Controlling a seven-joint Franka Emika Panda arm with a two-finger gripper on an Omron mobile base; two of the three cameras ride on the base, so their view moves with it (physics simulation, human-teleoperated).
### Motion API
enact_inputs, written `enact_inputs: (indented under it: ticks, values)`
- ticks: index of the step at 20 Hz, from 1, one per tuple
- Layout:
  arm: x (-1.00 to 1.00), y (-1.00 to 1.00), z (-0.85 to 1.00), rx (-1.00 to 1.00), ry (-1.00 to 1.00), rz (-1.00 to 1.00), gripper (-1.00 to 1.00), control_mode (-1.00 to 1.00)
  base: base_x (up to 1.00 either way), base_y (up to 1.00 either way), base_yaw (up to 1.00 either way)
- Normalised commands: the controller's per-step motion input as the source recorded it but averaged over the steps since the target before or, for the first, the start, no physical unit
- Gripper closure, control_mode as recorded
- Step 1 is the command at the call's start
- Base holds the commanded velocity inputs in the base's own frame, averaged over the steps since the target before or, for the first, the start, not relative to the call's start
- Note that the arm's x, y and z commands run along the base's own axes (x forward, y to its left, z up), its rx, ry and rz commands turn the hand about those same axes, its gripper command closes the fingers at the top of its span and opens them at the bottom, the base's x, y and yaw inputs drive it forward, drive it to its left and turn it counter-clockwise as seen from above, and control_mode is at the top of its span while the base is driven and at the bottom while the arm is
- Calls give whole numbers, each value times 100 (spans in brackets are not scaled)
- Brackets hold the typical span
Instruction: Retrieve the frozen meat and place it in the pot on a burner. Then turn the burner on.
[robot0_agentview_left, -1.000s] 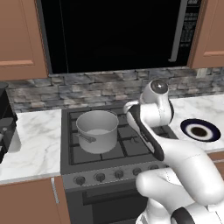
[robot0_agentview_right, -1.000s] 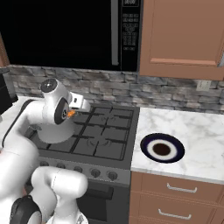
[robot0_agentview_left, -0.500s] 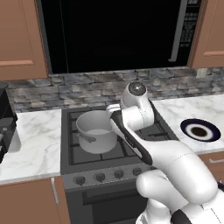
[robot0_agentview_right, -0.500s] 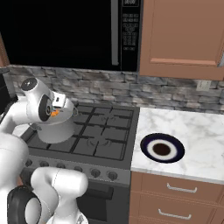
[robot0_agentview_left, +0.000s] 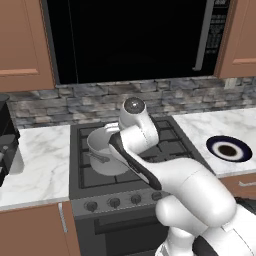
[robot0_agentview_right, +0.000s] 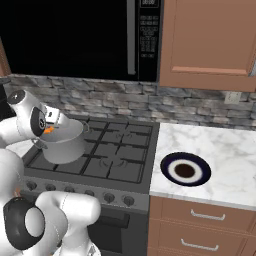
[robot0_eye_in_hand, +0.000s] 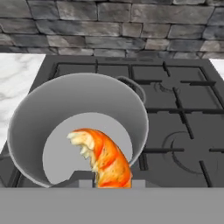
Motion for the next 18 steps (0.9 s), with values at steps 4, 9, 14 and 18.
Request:
enact_inputs:
  ticks: [4,9,14,18]
  values:
    - [11,11,-24,0,9,0,100,-100,0,0,0]
    - [10,3,-11,0,7,0,100,-100,0,0,0]
    - [14,0,-4,0,2,0,100,-100,0,0,0]
    - [22,0,-21,0,2,0,100,-100,0,0,0]
